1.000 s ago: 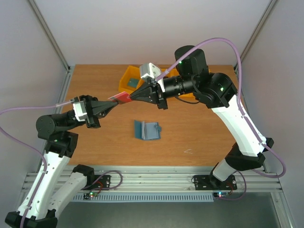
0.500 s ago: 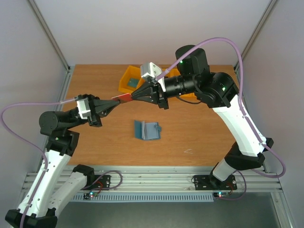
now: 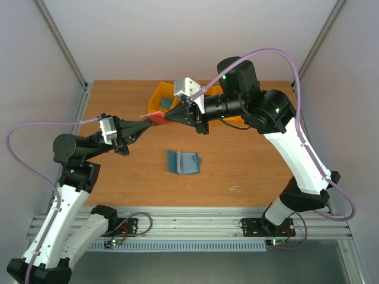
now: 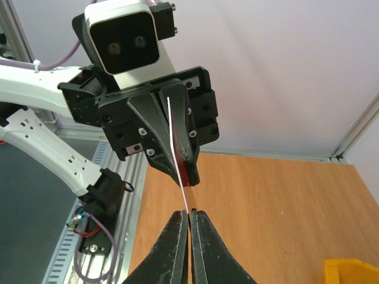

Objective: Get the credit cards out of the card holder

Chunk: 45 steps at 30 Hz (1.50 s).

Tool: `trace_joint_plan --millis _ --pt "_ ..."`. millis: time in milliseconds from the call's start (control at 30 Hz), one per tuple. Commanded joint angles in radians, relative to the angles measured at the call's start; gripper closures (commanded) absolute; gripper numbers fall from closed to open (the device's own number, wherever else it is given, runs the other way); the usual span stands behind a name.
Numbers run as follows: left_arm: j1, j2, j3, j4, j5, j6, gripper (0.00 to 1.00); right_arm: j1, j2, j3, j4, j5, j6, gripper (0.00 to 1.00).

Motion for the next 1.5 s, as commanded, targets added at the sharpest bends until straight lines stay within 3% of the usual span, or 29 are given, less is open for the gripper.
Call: trace_joint_plan --millis 0,67,300,400,533,667,767,933,967,1067,1100,1267,1400,1467 --pt "-0.002 0.009 -0.008 -0.009 -0.016 0.0 1.0 0.005 0.016 0.001 -0.029 -0.002 -0.027 0.99" --pt "-0.001 0.01 -0.005 0.012 0.007 -0.004 1.0 0.006 0.02 0.003 -0.033 -0.023 -0.035 0.99" --pt "-0.001 -0.002 0.003 0.031 0.04 -0.024 1.0 0.005 0.029 0.003 -0.043 -0.018 -0.044 0.84" --pt "-0.001 -0.006 0.002 0.028 0.044 -0.024 1.0 0.006 0.028 0.003 -0.041 -0.017 -0.035 0.93" --pt "-0.002 -0.008 0.003 0.037 0.052 -0.025 1.0 0.005 0.036 0.0 -0.041 0.006 -0.025 0.77" --pt "-0.002 -0.009 0.006 0.039 0.058 -0.026 1.0 0.005 0.042 0.005 -0.037 -0.014 -0.018 0.85" --pt "-0.003 -0.01 0.003 0.039 0.056 -0.029 1.0 0.005 0.041 0.007 -0.035 -0.021 -0.017 0.98" --pt "-0.003 -0.011 -0.004 0.0 0.014 -0.03 1.0 0.005 0.03 0.006 -0.034 0.017 -0.02 0.99" --pt "-0.002 -0.01 -0.014 -0.022 -0.027 -0.031 0.91 0.003 0.028 0.006 -0.037 0.036 -0.024 0.99" --pt "-0.003 -0.002 -0.056 -0.135 -0.186 -0.02 0.07 -0.017 0.022 0.003 -0.052 0.125 -0.034 0.99" --pt "-0.003 -0.002 -0.077 -0.174 -0.261 -0.015 0.01 -0.029 0.021 0.001 -0.06 0.169 -0.042 0.99" --pt "0.01 -0.01 -0.196 -0.378 -0.71 -0.226 0.01 -0.102 0.01 -0.088 -0.057 0.544 -0.155 0.99" --pt "0.047 -0.017 -0.283 -0.533 -0.8 -0.353 0.0 -0.181 0.011 -0.284 0.102 0.925 -0.361 0.99" --pt "0.068 -0.022 -0.314 -0.542 -0.824 -0.378 0.01 -0.235 0.023 -0.369 0.209 1.018 -0.462 0.99"
